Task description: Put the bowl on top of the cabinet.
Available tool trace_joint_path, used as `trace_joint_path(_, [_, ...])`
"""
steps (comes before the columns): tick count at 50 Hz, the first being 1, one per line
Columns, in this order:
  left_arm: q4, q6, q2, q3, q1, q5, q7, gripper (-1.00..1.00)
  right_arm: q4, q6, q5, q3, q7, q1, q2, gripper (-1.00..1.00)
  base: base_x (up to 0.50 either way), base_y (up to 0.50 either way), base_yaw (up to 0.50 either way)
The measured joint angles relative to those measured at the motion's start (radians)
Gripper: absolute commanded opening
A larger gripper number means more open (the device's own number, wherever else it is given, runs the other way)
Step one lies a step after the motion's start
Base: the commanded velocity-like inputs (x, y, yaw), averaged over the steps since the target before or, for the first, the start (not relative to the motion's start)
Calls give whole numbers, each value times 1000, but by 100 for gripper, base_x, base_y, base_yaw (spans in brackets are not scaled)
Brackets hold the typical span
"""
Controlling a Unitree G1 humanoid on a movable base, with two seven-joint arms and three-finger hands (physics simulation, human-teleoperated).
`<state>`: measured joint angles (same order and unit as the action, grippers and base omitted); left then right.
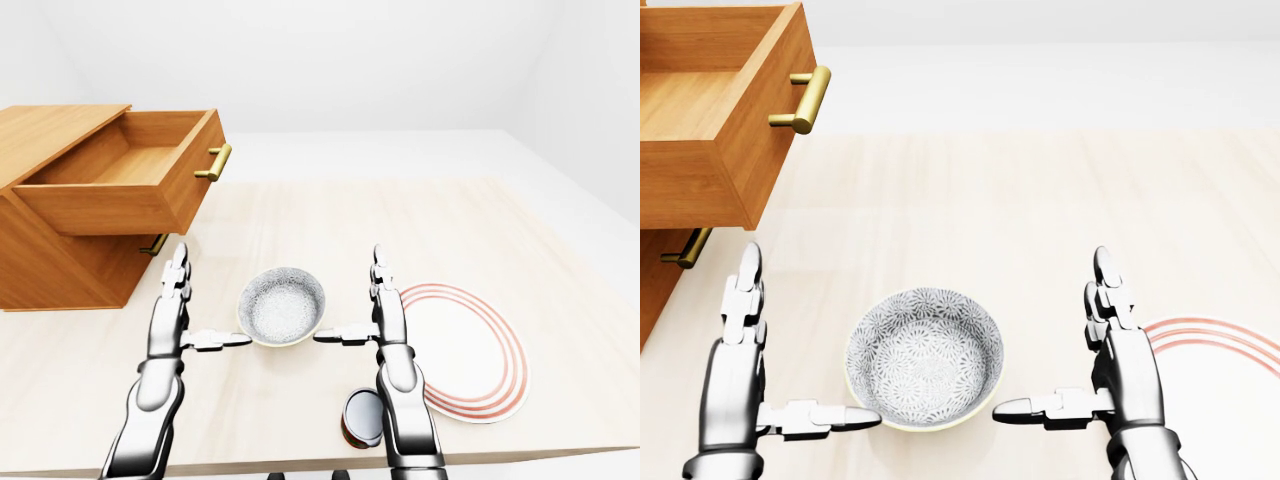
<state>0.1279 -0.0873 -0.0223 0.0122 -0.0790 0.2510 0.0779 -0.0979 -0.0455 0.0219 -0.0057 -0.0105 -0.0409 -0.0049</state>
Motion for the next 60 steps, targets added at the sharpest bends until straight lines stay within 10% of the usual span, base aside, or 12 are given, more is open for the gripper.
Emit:
trace_joint_path(26, [-128,0,-22,-106,-41,575,439,100,29,12,-3,-2,1,13,-1,100,0,0,0])
trace_joint_path(60, [-279,0,-38,-282,-45,1007,446,100,54,26,10,12,4,22,3,100,0,0,0])
